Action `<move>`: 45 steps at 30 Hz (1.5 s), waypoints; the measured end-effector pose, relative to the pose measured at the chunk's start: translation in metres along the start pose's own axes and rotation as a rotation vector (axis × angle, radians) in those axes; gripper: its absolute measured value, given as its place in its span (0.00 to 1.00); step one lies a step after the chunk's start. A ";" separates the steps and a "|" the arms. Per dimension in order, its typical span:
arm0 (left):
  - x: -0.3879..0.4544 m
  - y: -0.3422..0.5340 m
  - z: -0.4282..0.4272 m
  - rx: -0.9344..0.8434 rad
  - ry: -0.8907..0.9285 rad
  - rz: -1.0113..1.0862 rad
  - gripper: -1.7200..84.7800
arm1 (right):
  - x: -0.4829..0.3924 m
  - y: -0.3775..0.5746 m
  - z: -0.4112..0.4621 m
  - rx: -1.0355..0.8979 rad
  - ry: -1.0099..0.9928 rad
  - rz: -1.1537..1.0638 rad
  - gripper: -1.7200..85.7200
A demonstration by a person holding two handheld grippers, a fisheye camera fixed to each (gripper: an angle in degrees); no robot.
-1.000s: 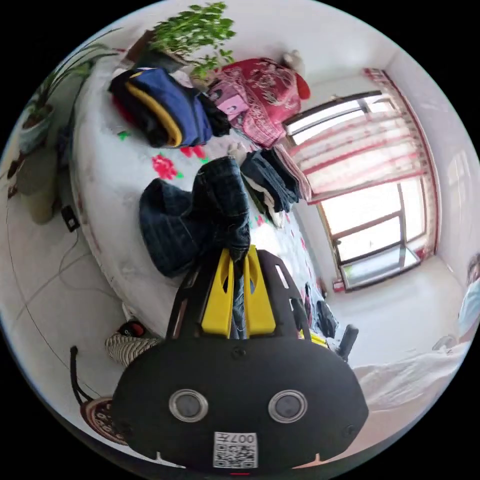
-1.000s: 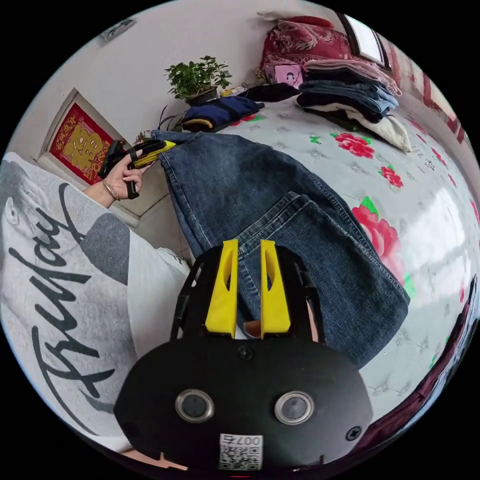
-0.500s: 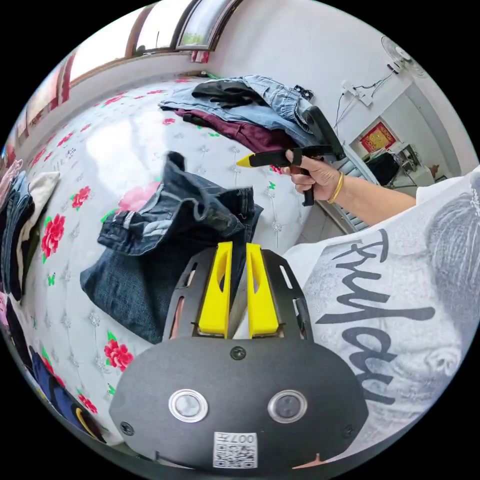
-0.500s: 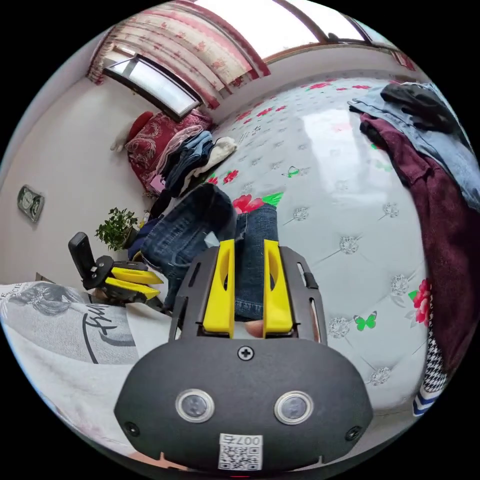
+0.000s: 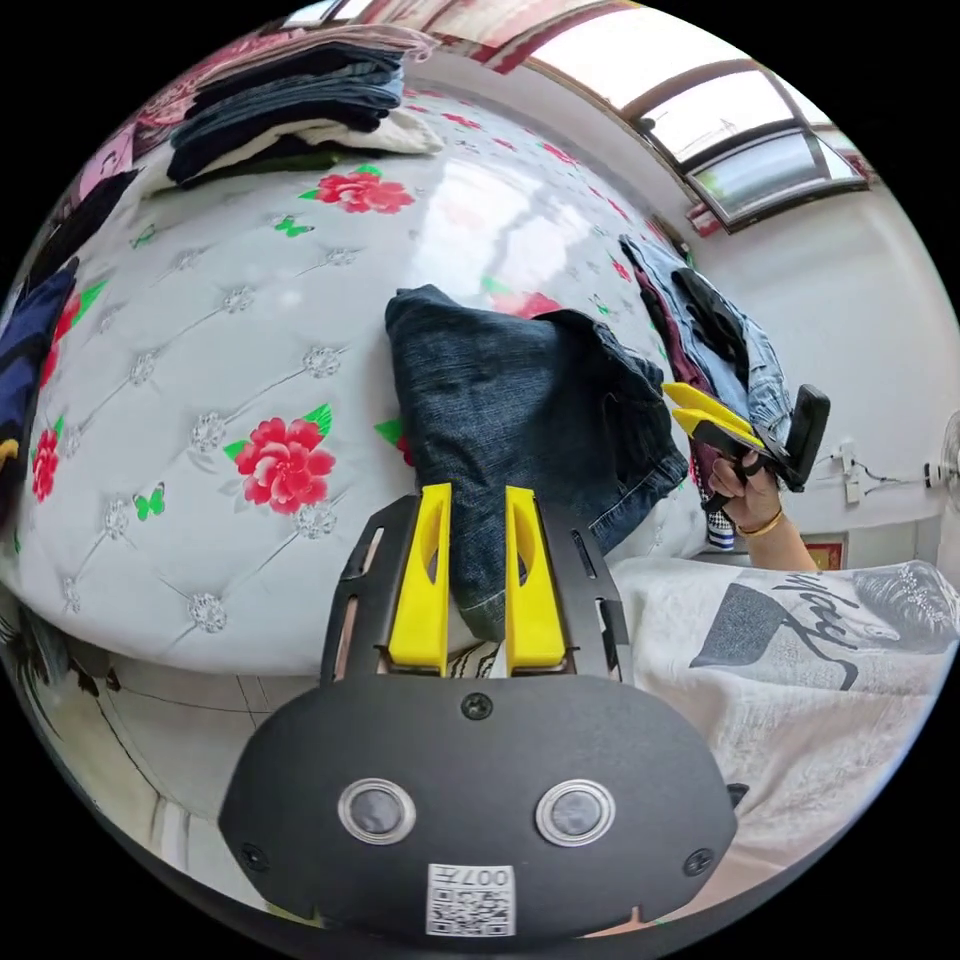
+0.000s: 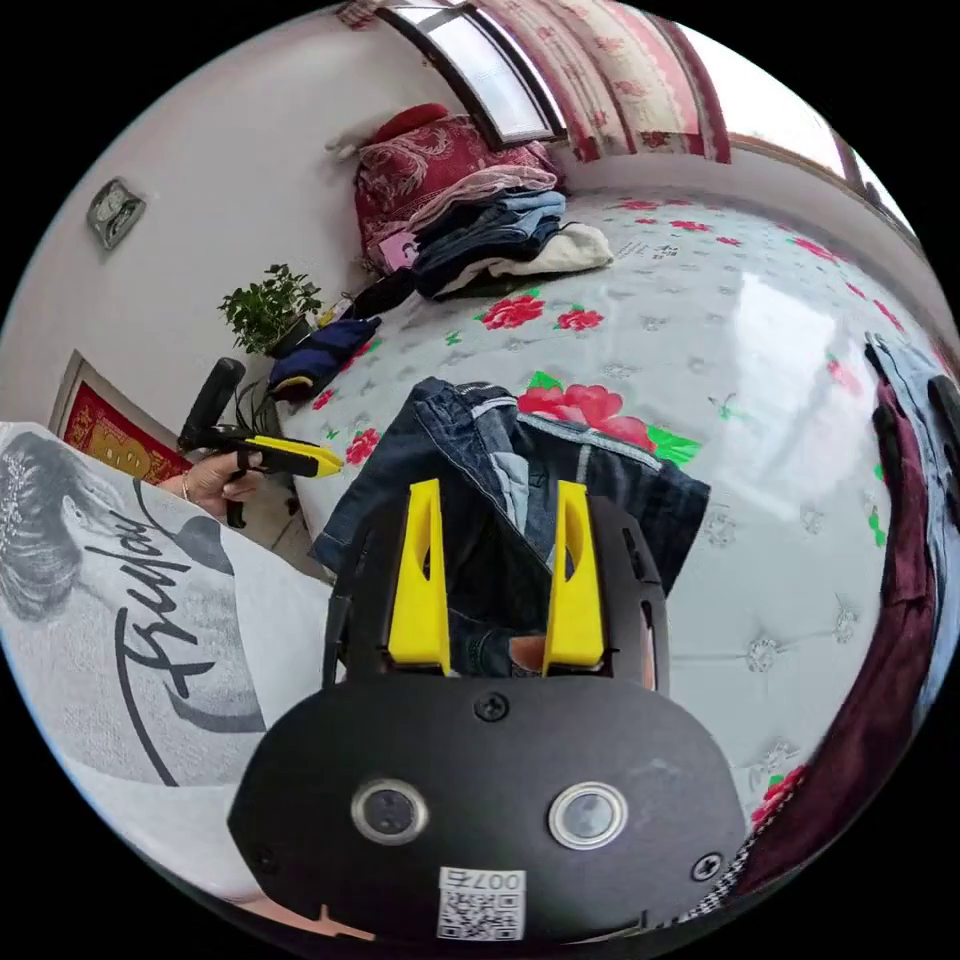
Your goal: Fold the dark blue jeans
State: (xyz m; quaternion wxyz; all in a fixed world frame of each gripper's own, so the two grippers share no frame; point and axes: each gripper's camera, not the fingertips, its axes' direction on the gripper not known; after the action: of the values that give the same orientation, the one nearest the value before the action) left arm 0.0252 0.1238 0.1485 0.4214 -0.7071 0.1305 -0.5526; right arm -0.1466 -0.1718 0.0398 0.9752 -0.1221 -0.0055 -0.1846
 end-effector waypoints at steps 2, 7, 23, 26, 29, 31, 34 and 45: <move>-0.006 -0.006 0.008 -0.008 0.024 -0.048 0.13 | -0.009 -0.017 0.022 -0.057 0.030 -0.084 0.10; -0.012 -0.023 0.015 -0.031 0.028 -0.083 0.14 | 0.047 -0.022 0.025 -0.056 0.249 0.124 0.05; -0.032 -0.091 0.050 -0.242 0.202 0.006 0.12 | 0.170 0.123 -0.022 -0.049 -0.228 0.602 0.14; -0.030 -0.108 0.047 -0.258 0.228 0.034 0.03 | 0.167 0.110 -0.007 -0.136 -0.201 0.598 0.11; -0.023 -0.131 0.017 -0.197 0.289 0.097 0.02 | 0.168 0.091 -0.019 -0.114 -0.278 0.575 0.08; -0.023 -0.154 -0.010 -0.148 0.353 0.120 0.01 | 0.167 0.072 -0.035 -0.030 -0.376 0.568 0.07; -0.019 -0.207 -0.073 -0.043 0.351 0.249 0.01 | 0.155 0.008 -0.060 0.038 -0.378 0.471 0.06; -0.085 -0.439 -0.344 0.314 0.083 0.292 0.02 | 0.106 -0.373 -0.101 0.426 -0.503 0.205 0.06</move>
State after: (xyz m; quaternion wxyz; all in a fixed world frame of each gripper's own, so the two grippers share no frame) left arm -0.4355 0.2917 0.4281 0.5962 -0.5830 0.1615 -0.5278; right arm -0.1862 -0.5701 0.0357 0.9604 0.0427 -0.2717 -0.0446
